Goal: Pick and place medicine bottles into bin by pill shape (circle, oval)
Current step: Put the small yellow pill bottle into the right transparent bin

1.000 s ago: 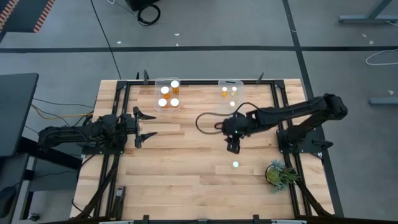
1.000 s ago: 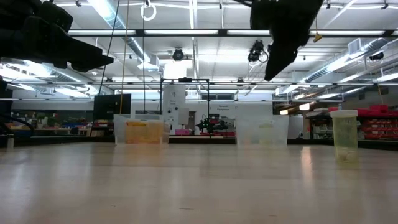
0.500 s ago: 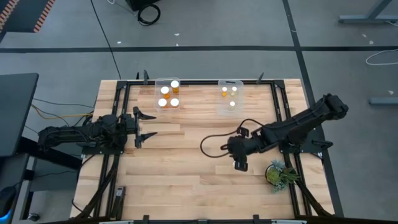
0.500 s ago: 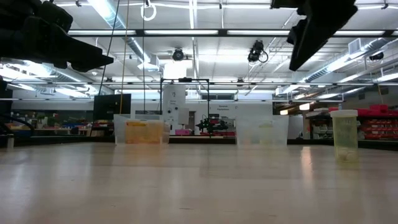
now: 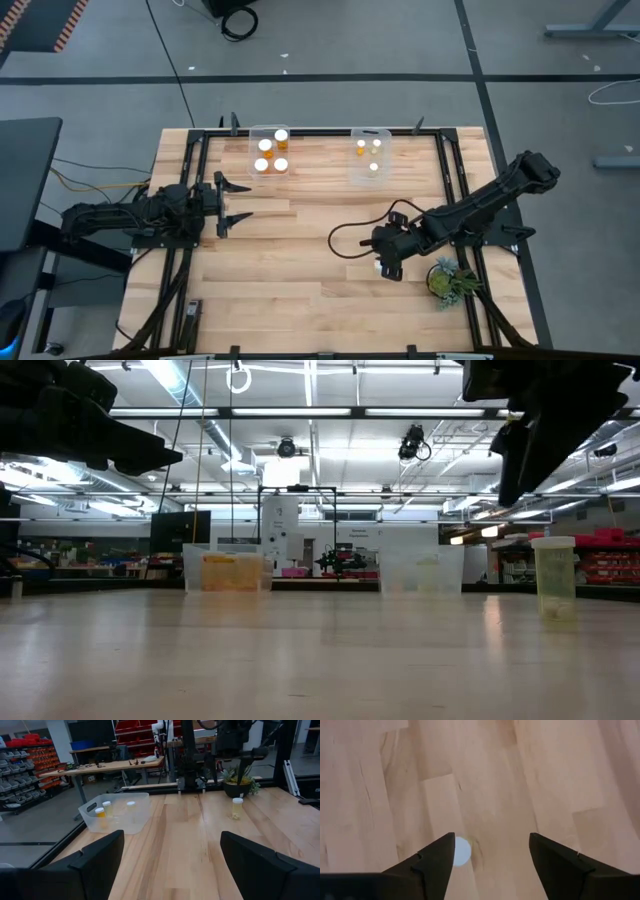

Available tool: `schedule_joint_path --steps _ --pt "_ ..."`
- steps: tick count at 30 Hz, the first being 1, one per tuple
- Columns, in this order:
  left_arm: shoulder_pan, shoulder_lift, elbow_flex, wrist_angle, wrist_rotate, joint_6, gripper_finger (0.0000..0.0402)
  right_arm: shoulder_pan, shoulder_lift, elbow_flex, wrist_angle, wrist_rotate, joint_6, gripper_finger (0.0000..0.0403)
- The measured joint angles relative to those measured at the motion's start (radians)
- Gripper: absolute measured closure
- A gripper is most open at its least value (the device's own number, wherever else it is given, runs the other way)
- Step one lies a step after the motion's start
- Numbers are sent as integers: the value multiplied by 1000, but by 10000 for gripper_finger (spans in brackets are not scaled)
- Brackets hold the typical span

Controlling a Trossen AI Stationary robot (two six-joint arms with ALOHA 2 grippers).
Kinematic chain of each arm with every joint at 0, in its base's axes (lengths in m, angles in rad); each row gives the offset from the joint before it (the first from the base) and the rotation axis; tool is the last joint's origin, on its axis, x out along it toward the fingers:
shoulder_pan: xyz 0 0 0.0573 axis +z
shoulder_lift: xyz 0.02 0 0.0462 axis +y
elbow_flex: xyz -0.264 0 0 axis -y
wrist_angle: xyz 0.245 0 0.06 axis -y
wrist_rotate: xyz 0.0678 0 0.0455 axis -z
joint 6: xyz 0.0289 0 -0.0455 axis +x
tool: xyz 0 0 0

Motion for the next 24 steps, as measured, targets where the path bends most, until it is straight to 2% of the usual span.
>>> schedule_joint_path --steps 7,12,18,24 --pt "0 0 0 0 0 0 60 73 0 -22 22 2 76 139" --pt "0 0 0 0 0 0 60 134 10 -22 28 44 143 138" --pt "0 0 0 0 0 0 60 188 86 -22 24 55 221 138" --pt "0 0 0 0 0 0 60 178 166 -22 24 11 259 138"
